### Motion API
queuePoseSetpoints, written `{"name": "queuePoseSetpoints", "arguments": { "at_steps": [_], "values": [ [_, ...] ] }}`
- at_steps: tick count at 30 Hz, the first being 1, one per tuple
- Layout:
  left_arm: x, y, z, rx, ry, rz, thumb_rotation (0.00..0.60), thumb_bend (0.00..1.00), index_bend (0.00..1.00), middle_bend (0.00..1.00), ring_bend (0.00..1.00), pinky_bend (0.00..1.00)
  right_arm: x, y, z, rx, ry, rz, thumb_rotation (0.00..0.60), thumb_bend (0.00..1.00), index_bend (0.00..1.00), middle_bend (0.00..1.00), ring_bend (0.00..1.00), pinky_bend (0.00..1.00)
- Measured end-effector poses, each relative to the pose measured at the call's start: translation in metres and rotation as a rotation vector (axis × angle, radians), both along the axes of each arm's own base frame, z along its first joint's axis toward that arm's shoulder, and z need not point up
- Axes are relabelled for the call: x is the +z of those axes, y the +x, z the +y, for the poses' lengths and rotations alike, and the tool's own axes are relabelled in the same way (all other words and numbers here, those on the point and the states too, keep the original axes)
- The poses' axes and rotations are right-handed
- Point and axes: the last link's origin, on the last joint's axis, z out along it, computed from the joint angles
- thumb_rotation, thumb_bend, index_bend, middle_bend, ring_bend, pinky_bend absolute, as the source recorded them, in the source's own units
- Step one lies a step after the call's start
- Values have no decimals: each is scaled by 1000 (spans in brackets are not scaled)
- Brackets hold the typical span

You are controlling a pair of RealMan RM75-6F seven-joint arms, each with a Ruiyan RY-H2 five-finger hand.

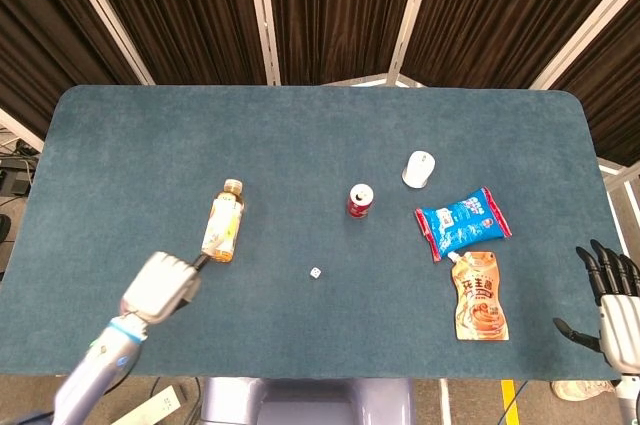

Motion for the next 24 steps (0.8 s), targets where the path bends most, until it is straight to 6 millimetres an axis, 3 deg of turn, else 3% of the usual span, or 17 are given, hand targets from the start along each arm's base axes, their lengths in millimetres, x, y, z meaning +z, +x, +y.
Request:
{"name": "queuePoseSetpoints", "arguments": {
  "at_steps": [11, 19, 24],
  "values": [
    [-66, 56, 30, -28, -180, 112, 600, 752, 0, 794, 837, 829, 9, -13, -9, -48, -19, -36, 600, 5, 60, 0, 0, 0],
    [-119, 95, 26, -22, -299, 117, 600, 754, 0, 794, 837, 828, 14, -20, -9, -64, -27, -49, 600, 5, 60, 0, 0, 0],
    [-130, 101, 23, -19, -306, 145, 600, 754, 0, 794, 838, 828, 18, -20, -9, -64, -35, -50, 600, 5, 60, 0, 0, 0]
  ]
}}
